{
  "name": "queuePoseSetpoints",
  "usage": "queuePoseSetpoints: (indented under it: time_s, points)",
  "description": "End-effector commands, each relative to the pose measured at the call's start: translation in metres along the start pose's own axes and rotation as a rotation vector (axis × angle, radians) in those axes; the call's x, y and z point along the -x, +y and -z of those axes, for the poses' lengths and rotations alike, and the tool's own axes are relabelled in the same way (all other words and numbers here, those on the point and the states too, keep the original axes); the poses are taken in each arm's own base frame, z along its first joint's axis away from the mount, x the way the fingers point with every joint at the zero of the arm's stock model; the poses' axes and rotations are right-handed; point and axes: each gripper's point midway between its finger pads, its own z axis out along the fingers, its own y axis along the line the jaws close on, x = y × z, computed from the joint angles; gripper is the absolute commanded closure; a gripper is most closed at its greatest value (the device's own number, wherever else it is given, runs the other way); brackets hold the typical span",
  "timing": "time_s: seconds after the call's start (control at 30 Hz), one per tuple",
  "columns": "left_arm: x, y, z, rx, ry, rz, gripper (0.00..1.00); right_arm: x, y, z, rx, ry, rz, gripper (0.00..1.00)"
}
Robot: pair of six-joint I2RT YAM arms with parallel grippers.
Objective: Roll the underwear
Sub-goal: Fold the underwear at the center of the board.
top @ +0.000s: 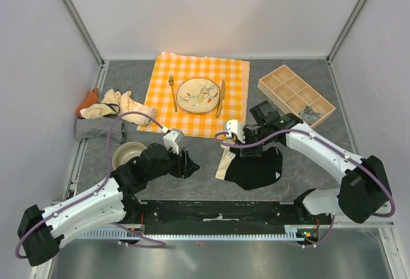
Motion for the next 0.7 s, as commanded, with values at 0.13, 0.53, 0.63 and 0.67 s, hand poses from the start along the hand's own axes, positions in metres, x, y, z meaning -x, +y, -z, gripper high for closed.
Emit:
queuePoseSetpoints:
  time_s: [0.13, 0.53, 0.63, 0.67]
  points:
    - [-0.005, 0.004, 0.001, 0.009, -0.008, 0.061, 0.44, -0.023, 0.024, -0.028, 0.056, 0.122, 0.082, 1.0]
    - [-0.012, -0.008, -0.009, -0.066, 0.015, 0.098, 0.44, -0.043, 0.04, -0.045, 0.121, 0.208, 0.139, 0.97]
    - [-0.014, -0.013, -0.014, -0.095, 0.026, 0.113, 0.44, -0.041, 0.041, -0.046, 0.118, 0.205, 0.157, 0.97]
    - [-0.017, -0.012, -0.017, -0.091, 0.042, 0.117, 0.43, -0.039, 0.042, -0.046, 0.123, 0.199, 0.161, 0.97]
